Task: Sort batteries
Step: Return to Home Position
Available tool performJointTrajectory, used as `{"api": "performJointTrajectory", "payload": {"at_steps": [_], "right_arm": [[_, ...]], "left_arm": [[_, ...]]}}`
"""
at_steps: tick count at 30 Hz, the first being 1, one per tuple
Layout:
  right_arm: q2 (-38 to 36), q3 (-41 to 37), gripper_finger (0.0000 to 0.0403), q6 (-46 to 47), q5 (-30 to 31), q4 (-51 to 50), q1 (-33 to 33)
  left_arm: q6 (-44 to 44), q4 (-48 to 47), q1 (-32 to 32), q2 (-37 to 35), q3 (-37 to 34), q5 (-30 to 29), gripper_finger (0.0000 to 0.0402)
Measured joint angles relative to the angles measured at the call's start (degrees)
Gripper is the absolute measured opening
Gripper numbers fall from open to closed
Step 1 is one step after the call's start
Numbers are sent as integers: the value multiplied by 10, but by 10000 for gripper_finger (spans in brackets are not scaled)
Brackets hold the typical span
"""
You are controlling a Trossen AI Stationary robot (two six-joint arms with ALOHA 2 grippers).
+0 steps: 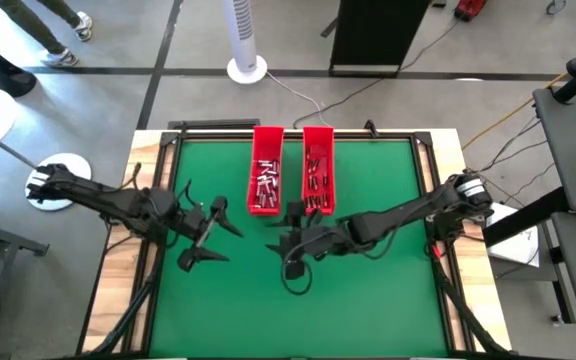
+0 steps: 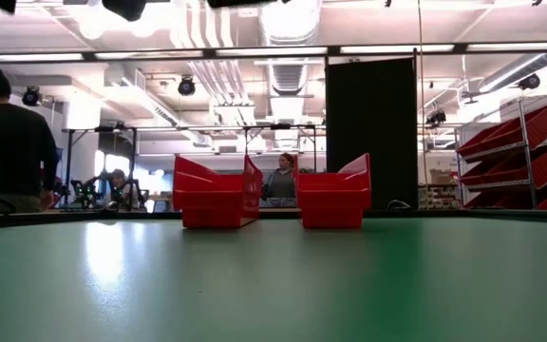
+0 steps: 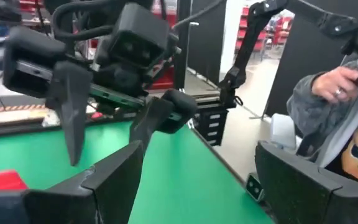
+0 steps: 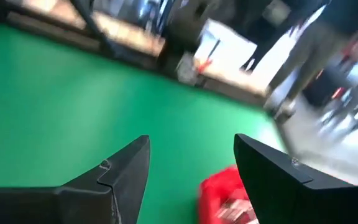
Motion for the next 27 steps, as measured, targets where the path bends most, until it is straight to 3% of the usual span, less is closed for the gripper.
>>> {"api": "performJointTrajectory", "payload": {"at_steps": [5,8,11,16,21,23,27], "right_arm": [[-31,0,219,-52,-4,25,-38],[-51,-4,221,-24,-8,-4,-67],[-77,-19,220,9,-57,-47,-90],[-112,-94,221,40,-108,-22,-107],[-124,-207,219,52,-105,112,-108],[-128,-248,219,59,-105,157,-108],[-163,-292,221,60,-70,142,-107]], "left_arm": [[42,-43,0,3,54,-1,287],[57,-41,0,8,56,-1,287],[58,-21,0,17,29,-2,287],[39,151,0,55,-57,-27,287],[30,340,0,117,-136,-63,287],[20,375,1,138,-146,-66,287],[-23,370,4,130,-149,-68,287]]}}
